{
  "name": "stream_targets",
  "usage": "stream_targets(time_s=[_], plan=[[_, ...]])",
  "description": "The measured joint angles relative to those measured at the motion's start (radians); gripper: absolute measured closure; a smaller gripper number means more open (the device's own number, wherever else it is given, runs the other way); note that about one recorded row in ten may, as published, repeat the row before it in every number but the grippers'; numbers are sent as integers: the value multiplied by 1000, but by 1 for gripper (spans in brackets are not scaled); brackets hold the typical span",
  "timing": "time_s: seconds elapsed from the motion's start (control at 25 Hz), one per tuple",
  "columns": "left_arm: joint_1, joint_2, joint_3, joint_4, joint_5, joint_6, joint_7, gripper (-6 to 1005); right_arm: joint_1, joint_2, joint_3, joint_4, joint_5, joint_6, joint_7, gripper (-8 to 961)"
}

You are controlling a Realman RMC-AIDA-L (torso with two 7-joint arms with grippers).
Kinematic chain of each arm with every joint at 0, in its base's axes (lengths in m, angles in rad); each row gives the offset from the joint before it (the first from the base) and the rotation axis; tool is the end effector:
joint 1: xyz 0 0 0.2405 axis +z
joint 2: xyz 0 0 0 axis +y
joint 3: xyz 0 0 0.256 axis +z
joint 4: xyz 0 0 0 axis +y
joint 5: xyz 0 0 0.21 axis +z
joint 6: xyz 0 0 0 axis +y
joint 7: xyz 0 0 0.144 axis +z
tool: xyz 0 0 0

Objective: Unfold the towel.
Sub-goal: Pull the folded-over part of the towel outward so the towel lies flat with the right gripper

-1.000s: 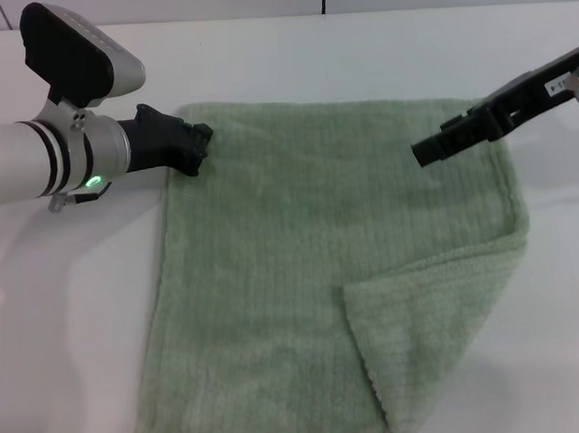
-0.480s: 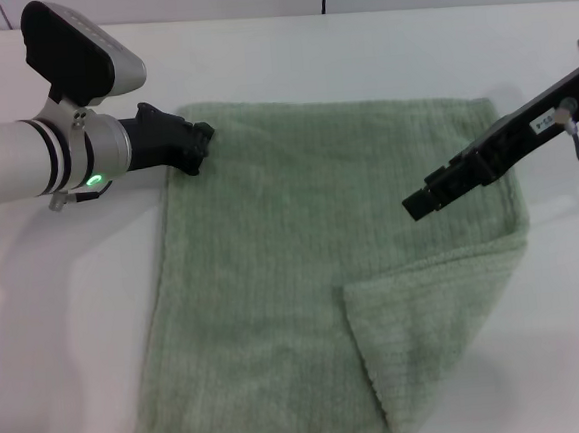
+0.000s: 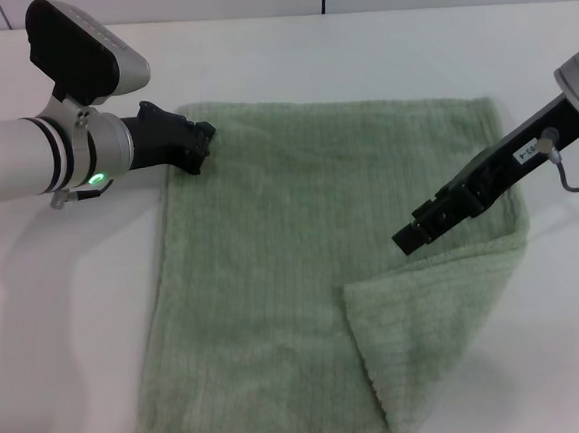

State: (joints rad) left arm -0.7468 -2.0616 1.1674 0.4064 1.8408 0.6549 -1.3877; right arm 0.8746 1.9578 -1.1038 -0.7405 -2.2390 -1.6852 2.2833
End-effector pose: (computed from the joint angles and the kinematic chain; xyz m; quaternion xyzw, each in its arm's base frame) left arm -0.2628 0.4222 -0.0565 -0.9257 -0.1987 -0.0206 0.3211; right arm 0.1718 0.3751 0.0017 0.9255 -0.3730 0.0516 0.0412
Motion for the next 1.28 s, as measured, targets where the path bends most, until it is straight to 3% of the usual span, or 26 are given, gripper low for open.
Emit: stream_targets(time_s=[0.24,0.68,1.28], plan=[[0,0,0,0,2,0,0,998,19,11,-1,58,-9,9,-29,281],[0,0,0,0,1,0,1,998,40,66,-8,122,-75,98,-85,281],[0,-2,0,-1,1,0,1,998,48,91,-19,143,-77,168,-120,281]])
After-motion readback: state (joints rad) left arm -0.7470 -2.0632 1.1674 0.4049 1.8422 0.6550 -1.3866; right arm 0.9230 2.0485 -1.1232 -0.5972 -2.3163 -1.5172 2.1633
